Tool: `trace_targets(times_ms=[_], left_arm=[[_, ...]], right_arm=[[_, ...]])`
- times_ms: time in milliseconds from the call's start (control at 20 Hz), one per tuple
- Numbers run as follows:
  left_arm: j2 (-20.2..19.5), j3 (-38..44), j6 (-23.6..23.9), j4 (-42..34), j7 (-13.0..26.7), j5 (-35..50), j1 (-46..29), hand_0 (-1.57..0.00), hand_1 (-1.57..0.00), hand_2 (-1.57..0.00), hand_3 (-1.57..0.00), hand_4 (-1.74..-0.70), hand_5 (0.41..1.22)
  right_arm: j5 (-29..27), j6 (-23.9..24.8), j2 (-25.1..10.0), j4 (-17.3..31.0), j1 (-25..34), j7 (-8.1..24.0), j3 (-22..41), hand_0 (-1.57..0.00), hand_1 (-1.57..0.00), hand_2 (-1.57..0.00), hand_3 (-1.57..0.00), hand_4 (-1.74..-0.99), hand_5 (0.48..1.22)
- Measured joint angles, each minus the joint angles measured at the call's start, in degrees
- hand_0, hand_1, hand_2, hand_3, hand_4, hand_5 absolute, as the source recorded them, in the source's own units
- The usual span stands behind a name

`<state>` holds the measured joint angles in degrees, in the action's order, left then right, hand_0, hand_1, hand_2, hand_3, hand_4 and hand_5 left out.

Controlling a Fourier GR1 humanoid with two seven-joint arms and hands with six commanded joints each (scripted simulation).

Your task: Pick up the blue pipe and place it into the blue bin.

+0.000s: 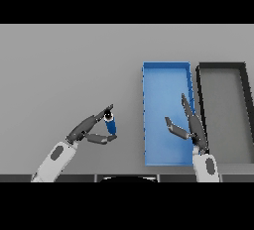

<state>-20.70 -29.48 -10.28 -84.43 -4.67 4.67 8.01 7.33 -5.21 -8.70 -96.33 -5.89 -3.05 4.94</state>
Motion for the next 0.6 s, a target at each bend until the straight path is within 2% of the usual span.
trace_targets(times_ms=[200, 300, 400, 450, 500, 550, 600], left_arm=[[3.77, -2.29, 2.23, 4.61, -1.03, -4.52, 1.76, 0.00, 0.00, 0.00, 0.00, -1.16, 0.491], [5.16, -1.52, 1.16, 6.13, -0.91, -2.77, 3.52, 0.00, 0.00, 0.00, 0.00, -1.19, 0.512], [6.86, -0.98, 0.50, 8.10, -1.81, -1.40, 4.20, 0.00, 0.00, -0.08, -0.07, -1.24, 0.566], [7.32, -1.02, 0.16, 7.69, -2.84, -0.67, 3.57, 0.00, -0.09, -0.21, -0.20, -1.28, 0.607], [7.78, -0.83, -0.25, 8.64, -2.82, -0.28, 4.02, -0.09, -0.25, -0.39, -0.47, -1.31, 0.730], [8.58, -0.80, -0.43, 8.26, -2.40, 0.76, 3.51, -0.34, -0.50, -0.63, -0.69, -1.39, 0.828], [9.63, -0.32, -0.23, 8.85, -2.10, 1.67, 3.72, -0.59, -0.71, -0.82, -0.84, -1.45, 0.906]], right_arm=[[0.80, 0.58, 0.61, -0.01, -0.19, 0.80, 0.49, 0.00, 0.00, 0.00, 0.00, -1.323, 0.665], [0.87, 0.51, 0.04, -0.12, -0.56, 1.06, 0.20, 0.00, 0.00, 0.00, 0.00, -1.319, 0.664], [0.50, 0.26, 0.20, -0.47, -0.56, 0.39, 0.29, 0.00, 0.00, 0.00, 0.00, -1.322, 0.664], [0.15, 0.08, 0.16, -0.17, -0.57, 0.86, 0.09, 0.00, 0.00, 0.00, 0.00, -1.320, 0.664], [0.15, 0.18, -0.04, -0.47, -0.52, 0.59, -0.07, 0.00, 0.00, 0.00, 0.00, -1.319, 0.663], [0.41, 0.34, 0.50, -0.82, -0.98, 0.10, 0.42, 0.00, 0.00, 0.00, 0.00, -1.322, 0.666], [0.05, 0.07, -0.08, -1.36, -0.93, 0.28, 0.08, 0.00, 0.00, 0.00, 0.00, -1.319, 0.666]])
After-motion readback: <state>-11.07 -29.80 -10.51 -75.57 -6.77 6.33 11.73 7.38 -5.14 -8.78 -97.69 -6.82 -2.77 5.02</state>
